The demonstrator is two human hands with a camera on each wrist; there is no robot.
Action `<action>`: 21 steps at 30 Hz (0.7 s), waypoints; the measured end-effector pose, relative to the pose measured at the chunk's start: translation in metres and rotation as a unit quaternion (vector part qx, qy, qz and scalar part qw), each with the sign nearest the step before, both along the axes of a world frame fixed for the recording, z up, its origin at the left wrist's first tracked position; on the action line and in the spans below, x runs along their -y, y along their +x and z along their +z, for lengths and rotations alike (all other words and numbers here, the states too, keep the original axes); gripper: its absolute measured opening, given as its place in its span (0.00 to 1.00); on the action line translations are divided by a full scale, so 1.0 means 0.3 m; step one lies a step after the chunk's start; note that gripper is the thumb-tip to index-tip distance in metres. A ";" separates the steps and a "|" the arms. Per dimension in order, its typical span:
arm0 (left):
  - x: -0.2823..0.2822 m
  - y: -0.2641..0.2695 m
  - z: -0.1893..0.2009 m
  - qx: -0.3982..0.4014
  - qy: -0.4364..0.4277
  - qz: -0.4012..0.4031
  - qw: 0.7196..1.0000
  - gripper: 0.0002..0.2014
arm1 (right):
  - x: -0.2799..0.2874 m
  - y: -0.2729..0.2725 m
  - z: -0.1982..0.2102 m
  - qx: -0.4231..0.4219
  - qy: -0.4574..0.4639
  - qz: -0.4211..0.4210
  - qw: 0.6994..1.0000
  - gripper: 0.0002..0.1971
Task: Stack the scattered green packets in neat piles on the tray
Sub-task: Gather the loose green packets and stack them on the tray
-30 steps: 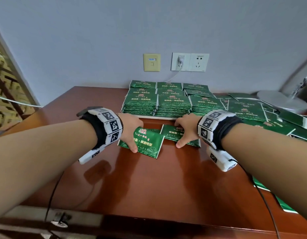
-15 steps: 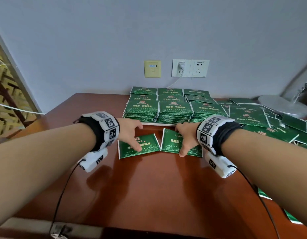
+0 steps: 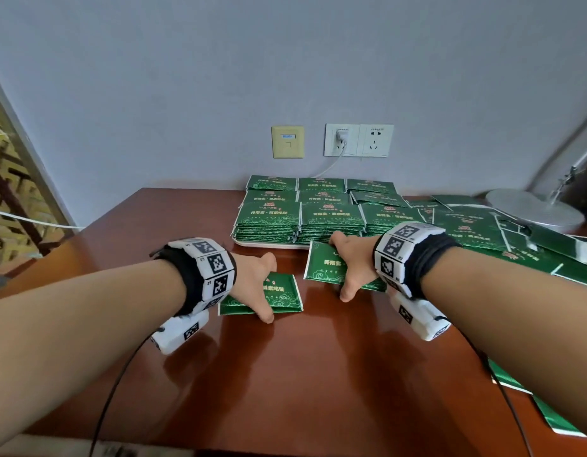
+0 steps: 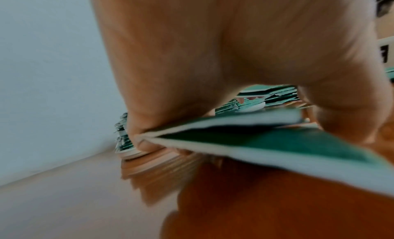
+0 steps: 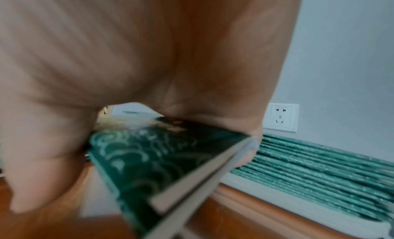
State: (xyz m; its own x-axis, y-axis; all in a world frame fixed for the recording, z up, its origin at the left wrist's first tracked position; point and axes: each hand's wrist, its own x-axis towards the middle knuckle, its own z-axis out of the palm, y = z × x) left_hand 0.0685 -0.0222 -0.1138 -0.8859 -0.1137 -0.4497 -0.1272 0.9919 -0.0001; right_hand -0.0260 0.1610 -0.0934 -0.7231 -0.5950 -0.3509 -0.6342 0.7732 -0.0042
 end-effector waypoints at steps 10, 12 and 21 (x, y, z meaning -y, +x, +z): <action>0.081 -0.130 0.220 -0.115 0.009 -0.016 0.993 0.47 | 0.018 -0.109 0.145 -0.072 -0.052 0.018 0.996 0.49; 0.110 -0.178 0.252 -0.133 0.001 -0.015 0.991 0.47 | 0.026 -0.149 0.172 -0.079 -0.054 0.012 0.995 0.49; 0.271 -0.467 0.311 -0.152 -0.015 -0.010 0.988 0.47 | 0.166 -0.393 0.239 -0.059 -0.027 -0.024 0.998 0.44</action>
